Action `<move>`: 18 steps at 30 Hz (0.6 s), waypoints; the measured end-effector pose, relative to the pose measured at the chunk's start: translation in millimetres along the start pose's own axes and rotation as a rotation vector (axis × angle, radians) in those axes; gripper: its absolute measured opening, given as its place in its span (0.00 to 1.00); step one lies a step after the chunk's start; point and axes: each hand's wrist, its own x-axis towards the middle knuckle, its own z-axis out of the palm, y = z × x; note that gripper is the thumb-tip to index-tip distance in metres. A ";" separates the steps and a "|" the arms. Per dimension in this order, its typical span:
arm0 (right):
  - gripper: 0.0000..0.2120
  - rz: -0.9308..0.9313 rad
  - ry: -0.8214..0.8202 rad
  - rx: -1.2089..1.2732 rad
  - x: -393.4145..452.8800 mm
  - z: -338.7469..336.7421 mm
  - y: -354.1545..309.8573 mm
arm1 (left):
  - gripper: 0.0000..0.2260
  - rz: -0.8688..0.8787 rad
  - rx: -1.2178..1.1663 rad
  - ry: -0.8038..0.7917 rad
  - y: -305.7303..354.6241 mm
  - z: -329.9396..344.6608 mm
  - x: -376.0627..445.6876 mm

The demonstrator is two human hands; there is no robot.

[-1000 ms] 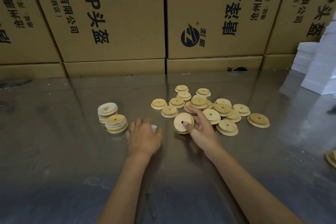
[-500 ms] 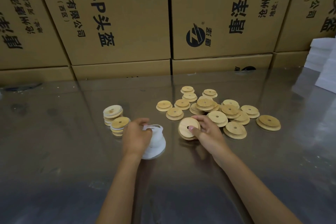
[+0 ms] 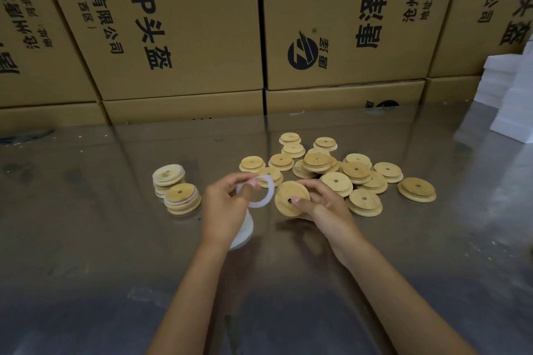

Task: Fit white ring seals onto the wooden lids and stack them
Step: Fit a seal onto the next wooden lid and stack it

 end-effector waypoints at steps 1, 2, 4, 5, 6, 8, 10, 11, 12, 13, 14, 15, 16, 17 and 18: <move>0.13 -0.013 -0.016 0.003 -1.4 0.1 -0.1 | 0.07 0.021 -0.025 -0.029 2.2 4.0 -2.6; 0.13 -0.020 -0.033 0.011 -2.3 0.5 -0.2 | 0.07 0.031 -0.049 -0.051 3.8 7.5 -4.7; 0.12 -0.015 -0.062 0.027 -3.5 1.7 -1.0 | 0.08 0.022 -0.090 -0.093 5.5 13.5 -6.9; 0.12 -0.006 -0.074 0.035 -4.1 2.1 -1.7 | 0.08 0.014 -0.101 -0.118 5.6 15.2 -7.5; 0.12 0.004 -0.084 0.041 -4.3 2.7 -2.7 | 0.09 0.005 -0.107 -0.142 5.6 16.5 -7.7; 0.11 0.018 -0.112 0.039 -5.5 3.5 -4.4 | 0.10 -0.016 -0.115 -0.176 5.3 16.8 -8.0; 0.10 0.031 -0.135 0.039 -6.5 4.6 -5.0 | 0.11 -0.040 -0.123 -0.189 4.7 16.4 -7.7; 0.10 0.036 -0.141 0.039 -7.2 5.0 -5.0 | 0.11 -0.047 -0.124 -0.186 4.4 16.5 -7.6; 0.10 0.040 -0.146 0.037 -7.5 5.4 -5.2 | 0.11 -0.047 -0.123 -0.177 4.2 16.8 -7.5; 0.10 0.046 -0.153 0.035 -8.1 5.6 -5.7 | 0.11 -0.043 -0.123 -0.164 4.0 17.2 -7.3; 0.11 0.051 -0.160 0.033 -8.7 5.5 -6.4 | 0.11 -0.036 -0.123 -0.146 4.0 17.8 -7.0; 0.11 0.058 -0.165 0.034 -9.1 5.3 -7.6 | 0.10 -0.027 -0.123 -0.127 3.8 18.0 -6.9; 0.11 0.064 -0.166 0.039 -9.2 5.2 -8.8 | 0.09 -0.015 -0.121 -0.111 3.8 18.3 -6.7; 0.12 0.073 -0.164 0.048 -9.6 4.7 -10.3 | 0.08 -0.005 -0.119 -0.101 3.5 18.3 -6.6; 0.12 0.083 -0.161 0.057 -9.5 4.7 -11.7 | 0.08 -0.002 -0.118 -0.102 3.1 18.6 -6.4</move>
